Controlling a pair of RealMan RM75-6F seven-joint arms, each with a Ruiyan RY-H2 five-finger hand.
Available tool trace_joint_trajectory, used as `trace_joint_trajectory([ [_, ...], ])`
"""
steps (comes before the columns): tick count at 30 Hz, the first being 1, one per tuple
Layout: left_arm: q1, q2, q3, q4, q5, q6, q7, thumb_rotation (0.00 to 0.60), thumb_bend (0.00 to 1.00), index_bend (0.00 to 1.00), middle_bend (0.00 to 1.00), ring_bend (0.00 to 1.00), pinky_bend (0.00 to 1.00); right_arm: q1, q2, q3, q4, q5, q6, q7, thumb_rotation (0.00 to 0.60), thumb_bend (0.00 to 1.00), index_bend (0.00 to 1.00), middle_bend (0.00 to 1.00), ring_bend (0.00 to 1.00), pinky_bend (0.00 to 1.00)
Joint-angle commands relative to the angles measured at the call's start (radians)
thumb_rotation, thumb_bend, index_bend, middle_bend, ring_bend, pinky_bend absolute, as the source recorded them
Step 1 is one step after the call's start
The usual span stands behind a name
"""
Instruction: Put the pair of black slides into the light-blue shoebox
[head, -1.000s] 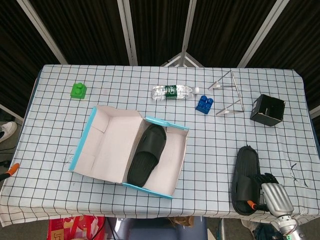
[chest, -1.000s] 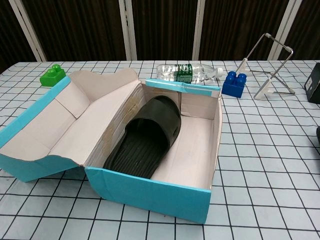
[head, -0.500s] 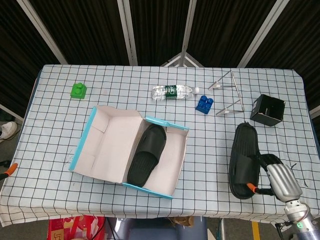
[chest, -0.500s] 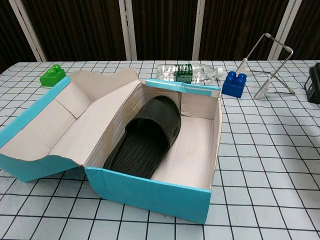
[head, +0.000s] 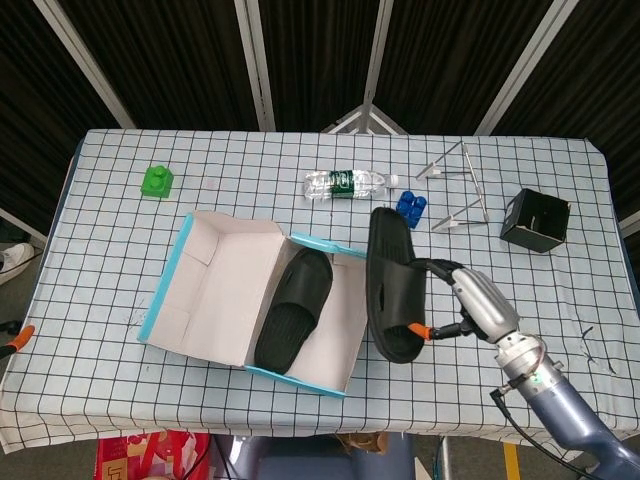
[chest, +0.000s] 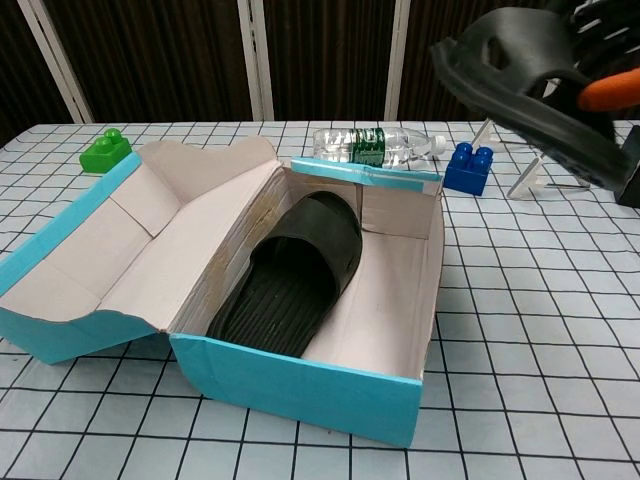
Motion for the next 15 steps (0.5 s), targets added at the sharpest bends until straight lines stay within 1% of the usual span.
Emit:
trace_joint_trajectory([
  [1, 0.000, 0.000, 0.000, 0.001, 0.000, 0.000, -0.003, 0.600, 0.08, 0.13, 0.00, 0.00, 0.06, 0.072, -0.041, 0.047, -0.049, 0.109, -0.080, 0.036, 0.600, 0.46, 0.45, 0.35, 0.34, 0.22],
  [4, 0.001, 0.002, -0.003, 0.003, -0.004, 0.001, -0.008, 0.600, 0.07, 0.13, 0.00, 0.00, 0.06, 0.112, -0.074, 0.055, -0.072, 0.185, -0.105, 0.022, 0.600, 0.47, 0.45, 0.35, 0.34, 0.23],
  [9, 0.001, 0.003, -0.007, 0.008, -0.012, -0.002, -0.015, 0.600, 0.08, 0.13, 0.00, 0.00, 0.06, 0.157, -0.086, 0.070, -0.142, 0.323, -0.117, 0.014, 0.600, 0.48, 0.45, 0.35, 0.35, 0.24],
  [13, -0.001, 0.002, -0.005, 0.009, -0.009, -0.004, -0.015, 0.600, 0.08, 0.13, 0.00, 0.00, 0.06, 0.193, -0.107, 0.074, -0.184, 0.418, -0.081, -0.026, 0.600, 0.48, 0.45, 0.35, 0.35, 0.26],
  [15, 0.000, 0.002, -0.004, 0.008, -0.006, -0.001, -0.015, 0.600, 0.08, 0.13, 0.00, 0.00, 0.06, 0.216, -0.137, 0.072, -0.191, 0.477, -0.043, -0.057, 0.600, 0.48, 0.45, 0.35, 0.35, 0.28],
])
